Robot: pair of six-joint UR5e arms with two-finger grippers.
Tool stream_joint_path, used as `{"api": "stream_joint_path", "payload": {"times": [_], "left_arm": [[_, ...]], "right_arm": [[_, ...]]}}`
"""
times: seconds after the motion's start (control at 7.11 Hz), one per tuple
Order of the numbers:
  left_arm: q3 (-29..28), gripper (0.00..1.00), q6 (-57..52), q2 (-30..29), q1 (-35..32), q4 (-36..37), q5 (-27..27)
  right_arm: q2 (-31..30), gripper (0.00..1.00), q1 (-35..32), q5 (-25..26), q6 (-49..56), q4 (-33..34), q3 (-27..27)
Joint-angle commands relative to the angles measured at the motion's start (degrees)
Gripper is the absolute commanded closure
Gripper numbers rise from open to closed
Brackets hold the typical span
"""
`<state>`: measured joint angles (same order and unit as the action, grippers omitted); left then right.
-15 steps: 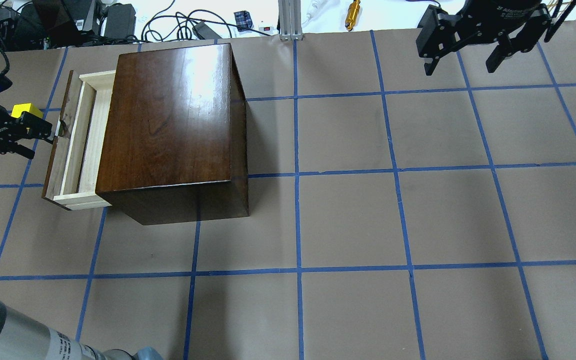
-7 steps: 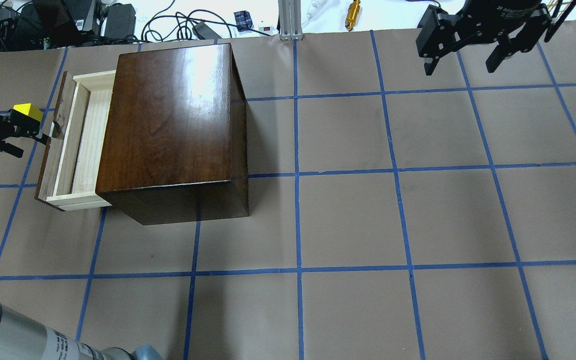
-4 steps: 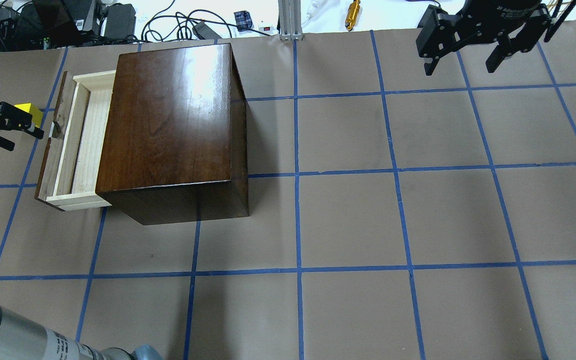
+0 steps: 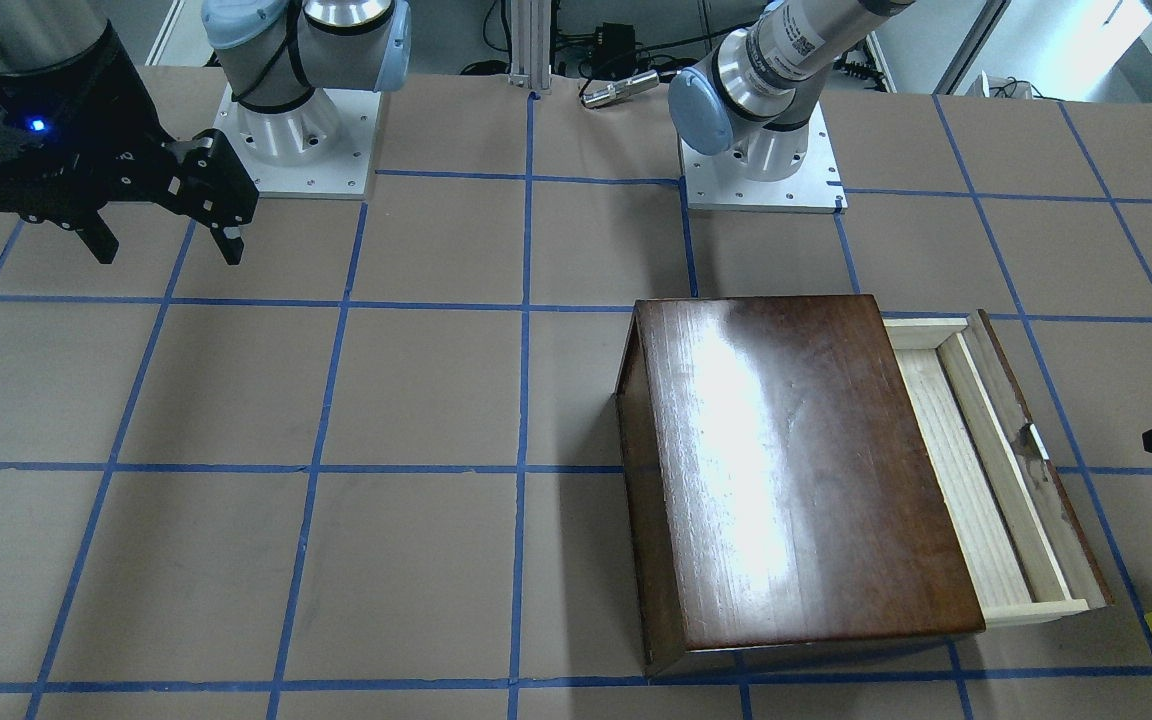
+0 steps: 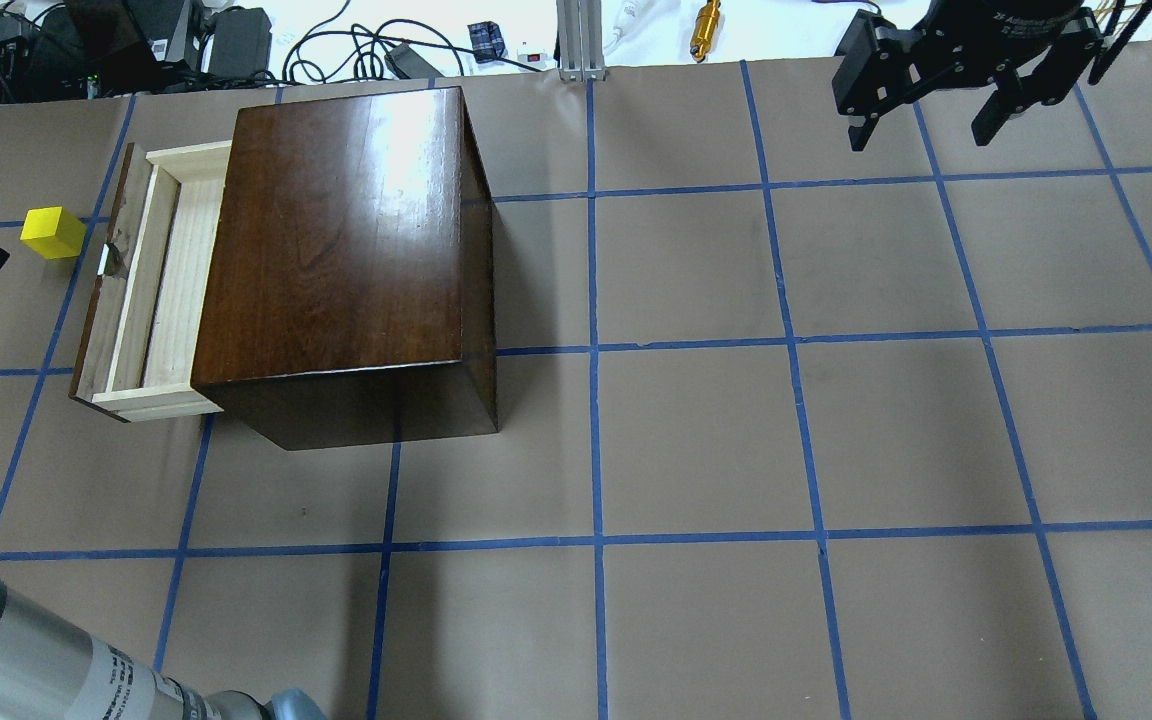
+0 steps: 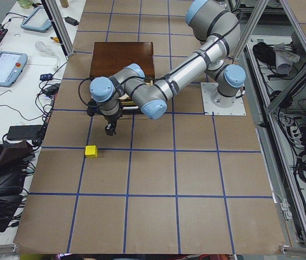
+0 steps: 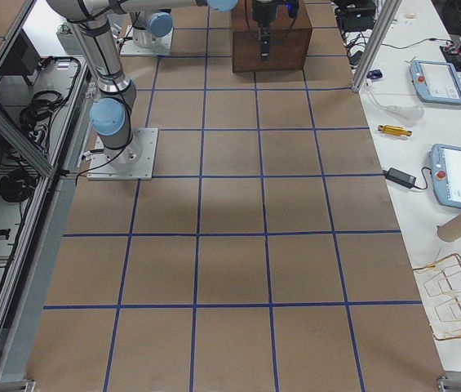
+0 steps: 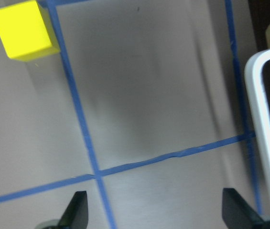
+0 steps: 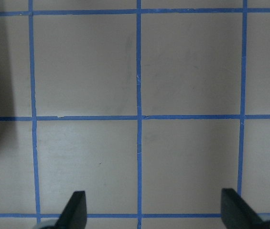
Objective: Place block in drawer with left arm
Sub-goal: 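Move the left gripper above the yellow cube and lower it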
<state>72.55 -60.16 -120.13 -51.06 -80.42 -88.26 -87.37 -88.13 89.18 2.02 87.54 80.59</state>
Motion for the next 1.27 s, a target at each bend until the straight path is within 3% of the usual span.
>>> {"api": "stream_joint_path", "payload": {"times": [0.0,0.28,0.7,0.84,1.13], "left_arm": [[-4.41,0.00,-17.12,-5.88,0.43,5.25,-2.44],[-8.72,0.00,-34.33,-11.59,0.53,8.51,-2.26],[-10.41,0.03,-54.46,-16.09,0.53,11.51,-1.48],[-10.41,0.03,-59.76,-16.80,0.44,14.04,-1.12],[-10.41,0.03,-59.81,-17.41,0.35,14.15,1.68]], "right_arm": [[-0.08,0.00,-0.03,0.03,0.00,0.00,0.00],[-0.08,0.00,-0.03,0.03,0.00,0.00,0.00],[-0.08,0.00,0.06,0.03,0.00,0.00,0.00],[0.01,0.00,-0.03,0.03,0.00,0.00,0.00],[-0.08,0.00,-0.03,0.03,0.00,0.00,0.00]]}}
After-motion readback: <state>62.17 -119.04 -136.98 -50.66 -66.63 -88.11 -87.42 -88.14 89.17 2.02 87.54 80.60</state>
